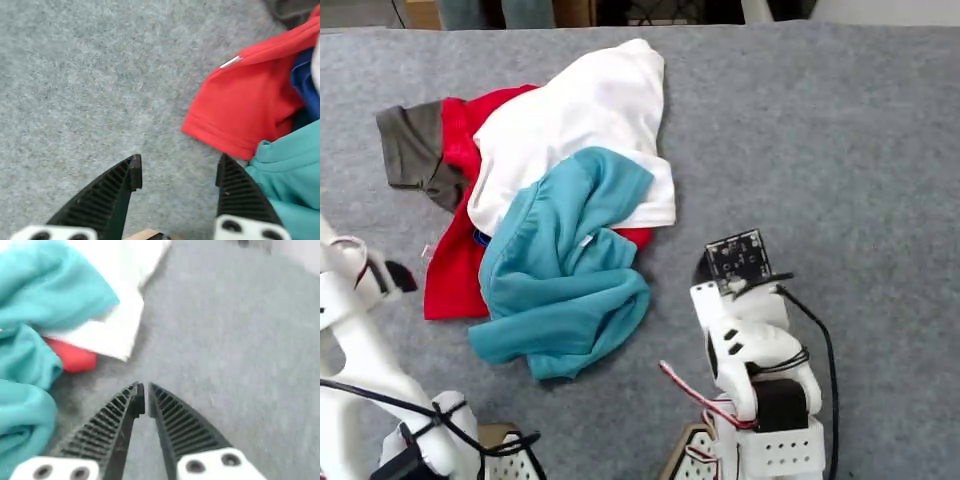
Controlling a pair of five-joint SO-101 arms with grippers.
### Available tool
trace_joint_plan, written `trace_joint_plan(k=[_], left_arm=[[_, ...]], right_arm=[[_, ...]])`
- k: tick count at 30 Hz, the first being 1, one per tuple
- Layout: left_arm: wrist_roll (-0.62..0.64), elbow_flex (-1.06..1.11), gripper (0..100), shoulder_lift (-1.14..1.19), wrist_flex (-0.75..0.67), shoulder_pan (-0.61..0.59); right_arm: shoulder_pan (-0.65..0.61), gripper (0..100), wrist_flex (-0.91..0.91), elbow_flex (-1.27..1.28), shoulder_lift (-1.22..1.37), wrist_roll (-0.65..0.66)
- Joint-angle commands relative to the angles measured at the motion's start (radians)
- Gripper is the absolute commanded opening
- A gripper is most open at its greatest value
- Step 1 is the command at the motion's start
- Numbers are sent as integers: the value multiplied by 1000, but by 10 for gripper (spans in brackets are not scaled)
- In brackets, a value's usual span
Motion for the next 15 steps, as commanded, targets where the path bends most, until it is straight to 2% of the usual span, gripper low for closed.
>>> trace_joint_plan(k=[1,3,4,8,13,15], left_arm=[[-69,19,229,-15,-40,-56],[-84,27,223,-15,-40,-70],[-92,28,223,-15,-37,-77],[-92,28,227,-15,-35,-102],[-91,28,227,-15,-34,-108],[-91,28,226,-15,-32,-108]], right_arm=[[-54,234,-41,-85,85,-46],[-98,327,-38,-139,171,-114],[-126,338,-34,-176,220,-143],[-249,303,-17,-354,473,-233],[-450,302,109,-625,891,-396],[-531,302,153,-713,1052,-417]])
